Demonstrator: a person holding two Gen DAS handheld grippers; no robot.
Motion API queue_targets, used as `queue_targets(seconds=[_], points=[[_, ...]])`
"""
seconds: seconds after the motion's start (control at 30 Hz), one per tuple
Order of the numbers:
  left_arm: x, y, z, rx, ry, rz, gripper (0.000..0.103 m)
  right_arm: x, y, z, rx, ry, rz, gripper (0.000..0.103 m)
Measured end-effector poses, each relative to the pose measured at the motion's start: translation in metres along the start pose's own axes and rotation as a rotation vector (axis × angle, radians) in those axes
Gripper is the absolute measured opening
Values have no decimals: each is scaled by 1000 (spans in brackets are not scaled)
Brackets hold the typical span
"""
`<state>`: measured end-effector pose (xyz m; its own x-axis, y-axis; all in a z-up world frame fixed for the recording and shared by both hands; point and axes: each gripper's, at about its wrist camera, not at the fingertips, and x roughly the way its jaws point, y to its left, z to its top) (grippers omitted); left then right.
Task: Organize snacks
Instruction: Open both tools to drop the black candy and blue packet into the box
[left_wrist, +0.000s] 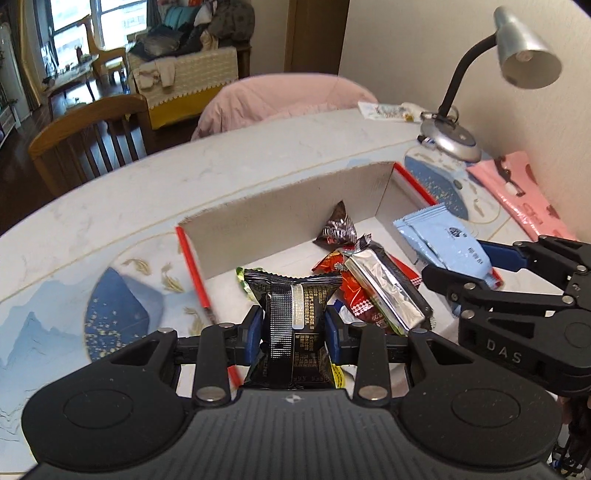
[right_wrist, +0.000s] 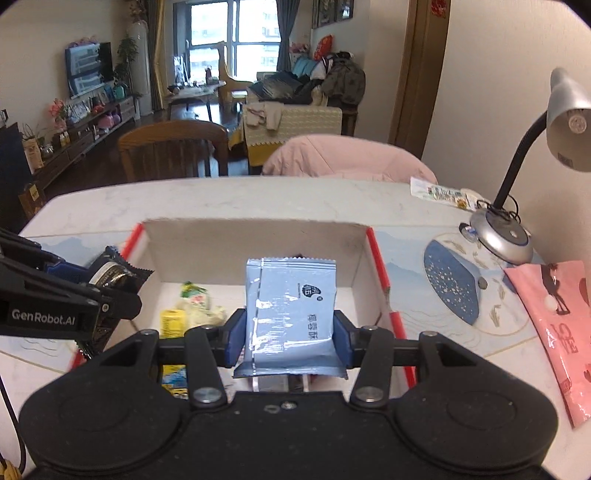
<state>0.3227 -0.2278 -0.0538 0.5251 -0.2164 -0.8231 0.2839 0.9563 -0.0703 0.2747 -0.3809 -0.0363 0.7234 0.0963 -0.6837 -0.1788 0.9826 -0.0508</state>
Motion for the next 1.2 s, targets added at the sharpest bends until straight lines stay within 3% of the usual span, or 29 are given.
queue_targets(seconds=[0.57, 1.0, 1.2], points=[[69, -20, -2, 23, 114, 40, 34, 51, -10, -9, -27, 115, 80, 47], [75, -18, -13, 12, 137, 43, 34, 49, -12, -15, -19, 129, 129, 48], [65, -18, -18, -3, 125, 31, 42, 45, -13, -16, -4, 123, 139, 50]])
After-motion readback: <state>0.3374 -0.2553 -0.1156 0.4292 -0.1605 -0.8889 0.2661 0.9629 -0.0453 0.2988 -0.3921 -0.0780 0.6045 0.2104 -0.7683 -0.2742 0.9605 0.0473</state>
